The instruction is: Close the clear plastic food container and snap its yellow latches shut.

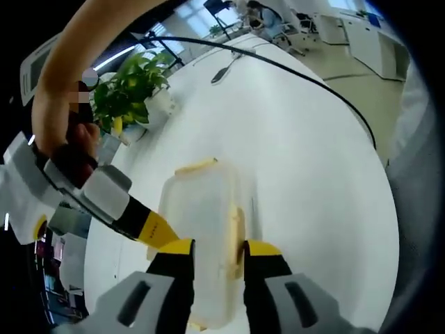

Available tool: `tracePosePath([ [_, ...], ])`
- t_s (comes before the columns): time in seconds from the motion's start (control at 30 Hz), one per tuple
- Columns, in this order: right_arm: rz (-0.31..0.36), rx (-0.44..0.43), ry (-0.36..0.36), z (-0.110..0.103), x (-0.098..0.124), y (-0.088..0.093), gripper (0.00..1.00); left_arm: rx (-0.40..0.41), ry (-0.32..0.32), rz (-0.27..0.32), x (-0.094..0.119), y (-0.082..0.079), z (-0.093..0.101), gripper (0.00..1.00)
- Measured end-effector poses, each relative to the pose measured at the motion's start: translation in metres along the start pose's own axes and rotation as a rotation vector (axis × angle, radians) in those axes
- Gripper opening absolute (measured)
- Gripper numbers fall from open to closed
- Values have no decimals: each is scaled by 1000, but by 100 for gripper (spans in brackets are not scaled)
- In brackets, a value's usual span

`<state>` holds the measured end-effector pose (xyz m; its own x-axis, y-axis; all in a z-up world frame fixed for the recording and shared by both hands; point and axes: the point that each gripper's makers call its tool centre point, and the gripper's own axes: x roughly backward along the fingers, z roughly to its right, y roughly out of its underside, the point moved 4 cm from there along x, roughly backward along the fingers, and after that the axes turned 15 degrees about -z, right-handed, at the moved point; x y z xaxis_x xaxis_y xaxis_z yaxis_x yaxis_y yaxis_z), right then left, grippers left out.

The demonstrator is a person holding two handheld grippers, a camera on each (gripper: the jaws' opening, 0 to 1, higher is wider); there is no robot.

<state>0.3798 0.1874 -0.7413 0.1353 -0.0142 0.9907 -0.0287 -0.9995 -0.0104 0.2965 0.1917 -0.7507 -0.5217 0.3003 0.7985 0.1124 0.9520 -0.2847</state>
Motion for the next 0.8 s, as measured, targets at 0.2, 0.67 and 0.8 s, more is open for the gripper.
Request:
tracePosePath([
  [0.2, 49, -33, 41, -1, 1, 2, 34, -3, 3, -5, 0, 0, 0, 21],
  [0.67, 149, -73, 121, -6, 3, 9, 33, 15, 20, -4, 0, 1, -1, 22],
  [0.8, 185, -85, 141, -7, 3, 11, 33, 51, 34, 10, 1, 1, -3, 22],
])
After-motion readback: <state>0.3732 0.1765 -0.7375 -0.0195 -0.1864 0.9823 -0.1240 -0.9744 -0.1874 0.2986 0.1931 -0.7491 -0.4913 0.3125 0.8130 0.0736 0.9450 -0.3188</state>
